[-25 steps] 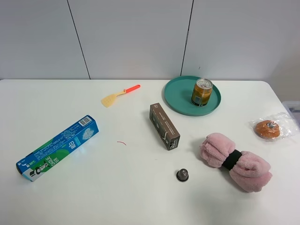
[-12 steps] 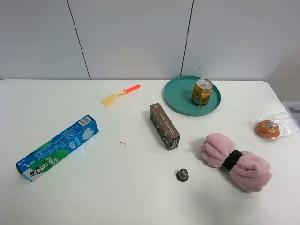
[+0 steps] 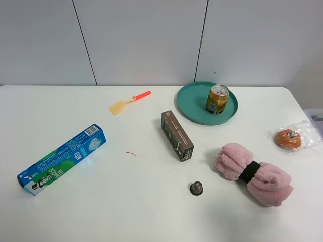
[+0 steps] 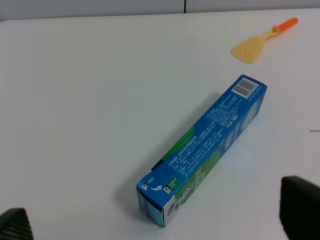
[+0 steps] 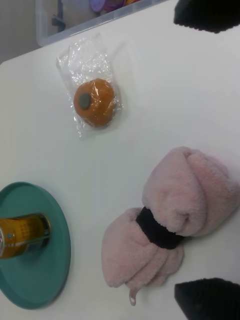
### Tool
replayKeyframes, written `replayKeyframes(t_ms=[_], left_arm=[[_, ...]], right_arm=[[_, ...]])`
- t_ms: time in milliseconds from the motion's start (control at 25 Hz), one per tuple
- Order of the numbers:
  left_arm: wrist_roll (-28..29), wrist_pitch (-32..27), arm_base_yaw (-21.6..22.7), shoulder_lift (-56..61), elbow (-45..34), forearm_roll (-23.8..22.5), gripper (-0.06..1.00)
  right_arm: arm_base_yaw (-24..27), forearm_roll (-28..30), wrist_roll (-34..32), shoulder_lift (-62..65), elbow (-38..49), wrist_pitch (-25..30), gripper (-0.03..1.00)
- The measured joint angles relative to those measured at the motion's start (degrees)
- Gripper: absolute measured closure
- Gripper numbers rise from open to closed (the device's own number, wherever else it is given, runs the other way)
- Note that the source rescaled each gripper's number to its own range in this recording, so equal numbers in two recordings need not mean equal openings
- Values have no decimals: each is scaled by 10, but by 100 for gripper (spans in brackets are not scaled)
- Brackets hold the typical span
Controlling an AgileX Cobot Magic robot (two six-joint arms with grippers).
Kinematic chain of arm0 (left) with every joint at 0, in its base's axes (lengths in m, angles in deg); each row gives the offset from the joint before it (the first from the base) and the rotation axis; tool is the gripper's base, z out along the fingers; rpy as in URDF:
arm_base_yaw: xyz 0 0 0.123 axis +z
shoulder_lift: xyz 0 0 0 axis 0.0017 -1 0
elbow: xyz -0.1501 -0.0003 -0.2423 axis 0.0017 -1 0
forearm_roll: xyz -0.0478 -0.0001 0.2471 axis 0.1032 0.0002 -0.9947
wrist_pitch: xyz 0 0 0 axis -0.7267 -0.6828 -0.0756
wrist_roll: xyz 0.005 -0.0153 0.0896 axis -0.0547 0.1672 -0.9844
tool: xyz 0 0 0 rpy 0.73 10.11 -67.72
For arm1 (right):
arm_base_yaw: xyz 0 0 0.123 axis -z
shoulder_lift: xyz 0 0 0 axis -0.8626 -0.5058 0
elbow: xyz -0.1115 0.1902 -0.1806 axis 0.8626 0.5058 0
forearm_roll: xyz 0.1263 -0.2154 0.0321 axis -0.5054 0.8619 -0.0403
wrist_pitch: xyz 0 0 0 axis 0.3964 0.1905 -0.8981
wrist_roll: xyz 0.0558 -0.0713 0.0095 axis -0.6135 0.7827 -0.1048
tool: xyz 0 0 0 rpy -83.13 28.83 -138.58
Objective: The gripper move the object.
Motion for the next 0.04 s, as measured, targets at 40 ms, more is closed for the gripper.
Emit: replayKeyframes(t_ms=[40], left_arm=[[0,0,0,0,0,0,-6]], right_arm=[[0,0,0,0,0,0,-3]])
